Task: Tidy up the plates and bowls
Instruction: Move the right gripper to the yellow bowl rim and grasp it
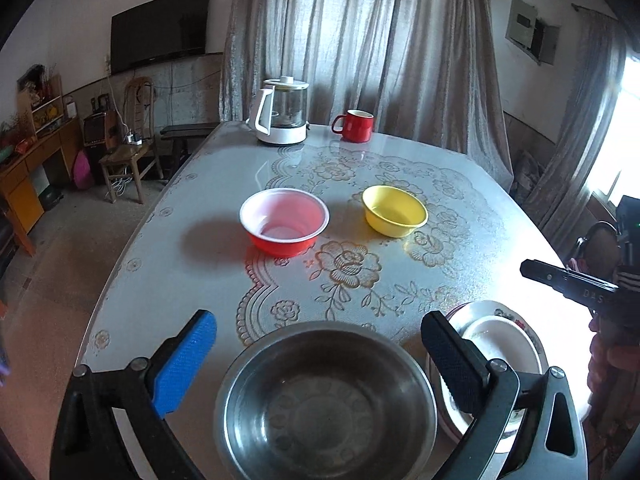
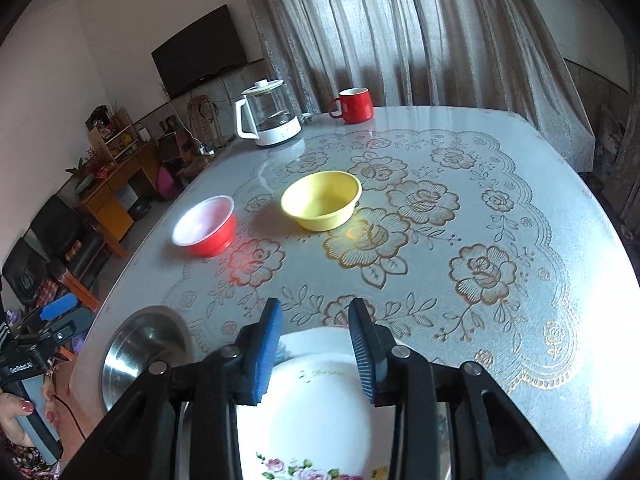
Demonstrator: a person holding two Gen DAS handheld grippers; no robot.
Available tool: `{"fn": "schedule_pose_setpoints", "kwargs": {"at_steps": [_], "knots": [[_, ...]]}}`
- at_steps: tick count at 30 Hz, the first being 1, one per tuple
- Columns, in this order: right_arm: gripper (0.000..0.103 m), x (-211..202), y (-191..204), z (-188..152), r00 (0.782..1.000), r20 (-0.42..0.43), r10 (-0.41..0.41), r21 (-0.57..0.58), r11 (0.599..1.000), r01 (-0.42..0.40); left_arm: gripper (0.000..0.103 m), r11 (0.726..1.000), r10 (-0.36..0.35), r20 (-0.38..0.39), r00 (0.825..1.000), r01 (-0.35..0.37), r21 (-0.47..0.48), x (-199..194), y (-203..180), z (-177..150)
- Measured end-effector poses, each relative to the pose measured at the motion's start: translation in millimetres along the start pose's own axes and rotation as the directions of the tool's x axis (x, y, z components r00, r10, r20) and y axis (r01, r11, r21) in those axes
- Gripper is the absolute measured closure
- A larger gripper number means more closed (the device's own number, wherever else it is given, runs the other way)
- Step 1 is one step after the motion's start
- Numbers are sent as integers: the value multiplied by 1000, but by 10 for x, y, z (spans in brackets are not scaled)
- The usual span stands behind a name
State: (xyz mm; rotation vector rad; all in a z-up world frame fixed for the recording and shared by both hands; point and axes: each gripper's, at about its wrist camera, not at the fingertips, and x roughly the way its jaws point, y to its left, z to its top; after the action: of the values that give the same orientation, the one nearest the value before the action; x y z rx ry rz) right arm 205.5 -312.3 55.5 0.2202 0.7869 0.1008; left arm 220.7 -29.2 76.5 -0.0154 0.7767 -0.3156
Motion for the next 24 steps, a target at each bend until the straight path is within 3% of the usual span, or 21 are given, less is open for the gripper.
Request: {"fn": "schedule_pose_setpoints", "kwargs": {"at_steps": [6,10,24], "knots": [[69,244,-249,332,1000,-25,-4,20,1000,4,0,1000,-15,-3,1000,15,-6,198,-181,329],[69,485,-350,527,998,-54,43,72,997,-39,0,1000,-17,-18,1000,17,0,392,-273,501],[69,1708,-644,1054,981,-175,83,258,966,-35,0,997,-32,-109,994,24,-79,1040,-150,702]]}}
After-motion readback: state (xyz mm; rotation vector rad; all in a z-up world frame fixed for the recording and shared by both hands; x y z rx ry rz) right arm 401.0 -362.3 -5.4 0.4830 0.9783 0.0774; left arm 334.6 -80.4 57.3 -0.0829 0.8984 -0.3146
